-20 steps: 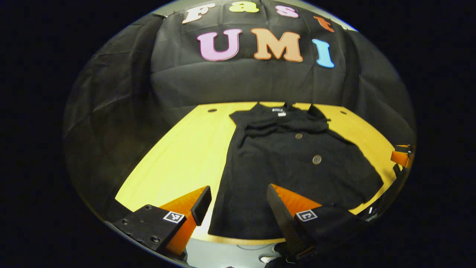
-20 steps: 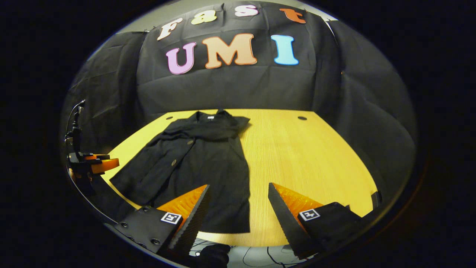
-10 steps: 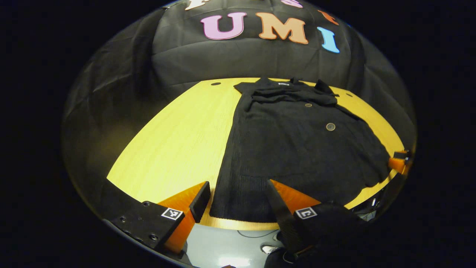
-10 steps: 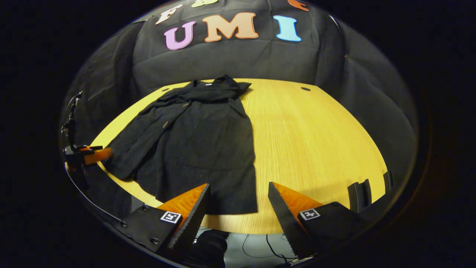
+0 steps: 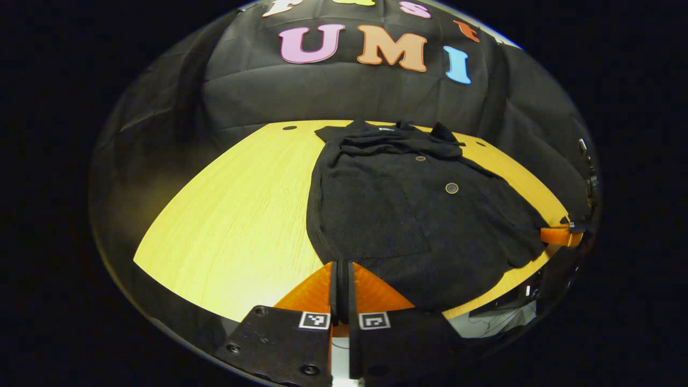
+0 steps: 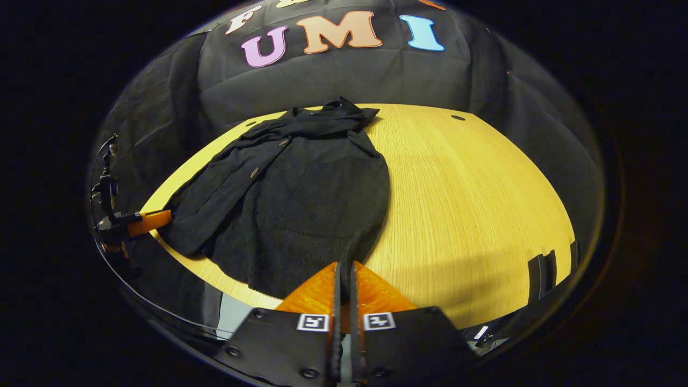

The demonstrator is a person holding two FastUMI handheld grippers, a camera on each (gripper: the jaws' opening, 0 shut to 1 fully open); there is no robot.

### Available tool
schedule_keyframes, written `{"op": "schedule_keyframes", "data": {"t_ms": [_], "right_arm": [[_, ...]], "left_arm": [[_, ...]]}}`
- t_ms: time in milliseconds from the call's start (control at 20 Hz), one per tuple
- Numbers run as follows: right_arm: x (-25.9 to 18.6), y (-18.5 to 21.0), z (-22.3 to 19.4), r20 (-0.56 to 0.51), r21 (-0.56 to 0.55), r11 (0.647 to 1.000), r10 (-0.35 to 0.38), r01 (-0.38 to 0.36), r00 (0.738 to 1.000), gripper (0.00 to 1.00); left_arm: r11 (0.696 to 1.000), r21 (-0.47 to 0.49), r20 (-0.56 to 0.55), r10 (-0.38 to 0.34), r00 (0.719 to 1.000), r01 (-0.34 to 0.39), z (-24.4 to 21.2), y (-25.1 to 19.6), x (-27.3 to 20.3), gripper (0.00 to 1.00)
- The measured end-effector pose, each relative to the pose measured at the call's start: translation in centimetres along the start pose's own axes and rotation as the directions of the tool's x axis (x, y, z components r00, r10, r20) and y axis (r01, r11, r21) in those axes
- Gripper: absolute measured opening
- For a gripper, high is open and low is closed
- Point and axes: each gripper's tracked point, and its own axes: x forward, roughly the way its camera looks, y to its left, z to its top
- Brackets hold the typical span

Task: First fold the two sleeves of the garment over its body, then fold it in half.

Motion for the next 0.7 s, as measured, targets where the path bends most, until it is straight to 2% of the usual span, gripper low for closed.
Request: {"op": "schedule_keyframes", "data": {"t_ms": [100,200,450,700], "right_arm": [[-0.3,0.2,0.0,-0.014,0.013,1.0,0.015,-0.015,1.0,0.03],[-1.0,0.5,0.6,0.015,0.019,1.0,0.024,-0.024,1.0,0.03],[-4.3,1.9,4.6,0.132,0.031,0.998,0.051,-0.055,0.99,0.02],[-6.7,3.6,10.3,0.241,0.002,0.996,0.088,-0.091,0.966,0.02]], "left_arm": [[0.997,-0.074,-0.064,-0.007,0.998,0.002,-0.6,-0.1,0.0,0.0],[0.991,-0.131,-0.039,-0.032,0.999,0.027,0.8,-0.6,-1.0,0.0],[0.997,-0.063,0.071,-0.05,0.996,0.055,5.2,-0.9,-3.1,0.0],[0.996,-0.063,0.142,-0.056,0.988,0.066,10.2,-0.8,-4.1,0.0]]}}
